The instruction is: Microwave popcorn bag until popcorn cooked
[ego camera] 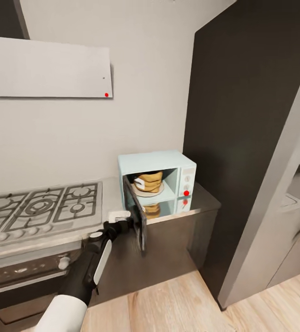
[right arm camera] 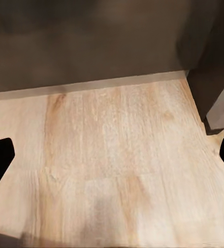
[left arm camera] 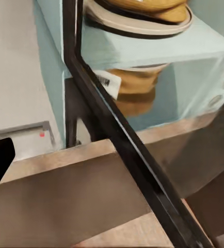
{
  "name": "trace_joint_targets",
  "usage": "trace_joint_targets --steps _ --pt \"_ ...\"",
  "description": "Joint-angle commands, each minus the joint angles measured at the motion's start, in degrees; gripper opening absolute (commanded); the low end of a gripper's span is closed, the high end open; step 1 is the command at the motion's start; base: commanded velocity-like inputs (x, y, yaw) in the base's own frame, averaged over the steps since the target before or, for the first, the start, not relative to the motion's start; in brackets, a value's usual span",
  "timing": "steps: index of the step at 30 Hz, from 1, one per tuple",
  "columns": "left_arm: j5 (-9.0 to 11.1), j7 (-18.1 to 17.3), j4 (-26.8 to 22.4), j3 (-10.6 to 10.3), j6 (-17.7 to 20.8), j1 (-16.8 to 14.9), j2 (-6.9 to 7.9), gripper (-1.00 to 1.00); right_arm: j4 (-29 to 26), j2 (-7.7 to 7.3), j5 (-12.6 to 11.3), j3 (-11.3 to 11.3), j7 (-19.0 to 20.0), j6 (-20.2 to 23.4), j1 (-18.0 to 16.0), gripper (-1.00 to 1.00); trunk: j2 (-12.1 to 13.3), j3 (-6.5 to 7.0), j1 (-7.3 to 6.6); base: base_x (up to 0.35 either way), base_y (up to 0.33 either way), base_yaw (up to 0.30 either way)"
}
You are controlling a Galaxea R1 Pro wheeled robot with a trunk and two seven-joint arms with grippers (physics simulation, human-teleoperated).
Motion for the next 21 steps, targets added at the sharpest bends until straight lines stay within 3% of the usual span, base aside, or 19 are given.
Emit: trace_joint_targets --steps 1,7,9,13,19,21 --pt "0.3 -0.1 -0.1 -0.1 0.3 0.0 -0.02 1.0 -0.1 0.14 0.6 0.0 -0.5 -0.2 0.0 1.0 -0.1 -0.04 0.02 0.0 0.0 -0.286" --pt "0.3 -0.1 -0.1 -1.6 0.3 0.8 -0.02 1.0 0.1 0.52 1.3 6.8 -7.9 -0.2 0.0 1.0 -0.1 0.17 0.02 0.009 -0.019 -0.286" --pt "0.3 0.0 -0.1 -1.8 0.3 0.8 -0.02 1.0 0.5 0.52 1.3 10.7 -10.9 -0.2 0.0 1.0 -0.1 0.25 0.02 0.129 -0.203 -0.286" --pt "0.3 0.1 -0.1 -1.8 0.3 0.8 -0.02 1.0 1.8 0.51 1.4 15.4 -13.9 -0.2 0.0 1.0 -0.1 0.36 0.02 0.193 -0.27 -0.238" --pt "0.3 0.0 -0.1 -1.8 0.3 0.9 -0.02 1.0 2.0 0.51 1.4 16.6 -14.3 -0.2 0.0 1.0 -0.1 0.38 0.02 0.09 -0.115 -0.024" --pt "0.3 0.0 -0.1 -1.7 0.3 0.9 -0.02 1.0 2.1 0.51 1.6 18.6 -14.3 -0.2 0.0 1.0 -0.1 0.38 0.02 0.004 -0.005 -0.001"
